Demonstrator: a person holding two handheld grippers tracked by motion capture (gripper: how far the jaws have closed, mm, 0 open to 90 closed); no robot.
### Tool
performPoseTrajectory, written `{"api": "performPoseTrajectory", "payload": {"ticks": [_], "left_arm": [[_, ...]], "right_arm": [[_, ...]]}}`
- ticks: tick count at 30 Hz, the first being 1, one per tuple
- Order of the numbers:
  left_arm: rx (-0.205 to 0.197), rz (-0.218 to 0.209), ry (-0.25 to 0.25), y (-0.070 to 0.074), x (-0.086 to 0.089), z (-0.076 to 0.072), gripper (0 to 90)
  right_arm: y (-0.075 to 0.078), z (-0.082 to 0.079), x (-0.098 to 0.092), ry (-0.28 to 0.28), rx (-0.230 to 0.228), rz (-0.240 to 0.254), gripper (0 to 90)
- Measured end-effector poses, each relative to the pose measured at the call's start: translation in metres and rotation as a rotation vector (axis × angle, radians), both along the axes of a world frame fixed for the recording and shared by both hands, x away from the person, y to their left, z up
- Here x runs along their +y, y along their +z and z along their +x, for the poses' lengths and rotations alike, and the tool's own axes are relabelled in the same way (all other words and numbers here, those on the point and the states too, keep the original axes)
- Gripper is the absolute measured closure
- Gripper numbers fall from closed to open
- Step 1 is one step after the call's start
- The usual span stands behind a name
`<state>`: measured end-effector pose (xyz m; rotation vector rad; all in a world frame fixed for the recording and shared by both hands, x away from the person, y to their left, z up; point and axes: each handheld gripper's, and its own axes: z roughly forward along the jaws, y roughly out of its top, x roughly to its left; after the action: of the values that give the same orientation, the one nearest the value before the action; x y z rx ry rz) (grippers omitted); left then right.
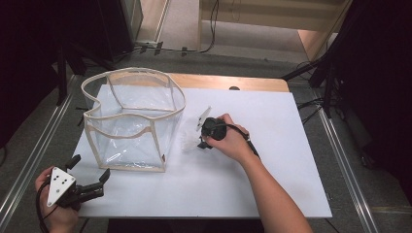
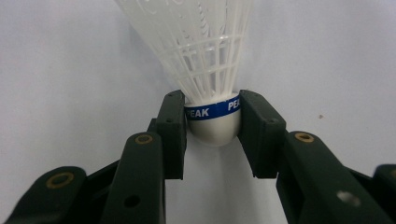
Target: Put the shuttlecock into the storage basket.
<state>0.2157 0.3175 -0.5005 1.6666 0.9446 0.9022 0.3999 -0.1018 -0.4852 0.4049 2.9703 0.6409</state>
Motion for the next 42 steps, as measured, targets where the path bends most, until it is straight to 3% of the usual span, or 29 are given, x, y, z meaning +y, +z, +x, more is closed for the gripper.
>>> {"api": "performPoseTrajectory", "payload": {"ticks": [6,21,42], "left_arm": [[0.000,0.000,0.000,0.000,0.000,0.000,0.0],[-0.001,0.007,-0.002,0.000,0.000,0.000,0.0],[-0.002,0.006,-0.002,0.000,0.000,0.000,0.0]], "right_arm": [[0.005,0.000,-0.005,-0.036,0.009,0.019,61.5],[0.019,-0.002,-0.016,-0.056,0.014,0.069,61.7],[0.055,-0.003,-0.034,-0.069,-0.026,0.102,61.7]]}}
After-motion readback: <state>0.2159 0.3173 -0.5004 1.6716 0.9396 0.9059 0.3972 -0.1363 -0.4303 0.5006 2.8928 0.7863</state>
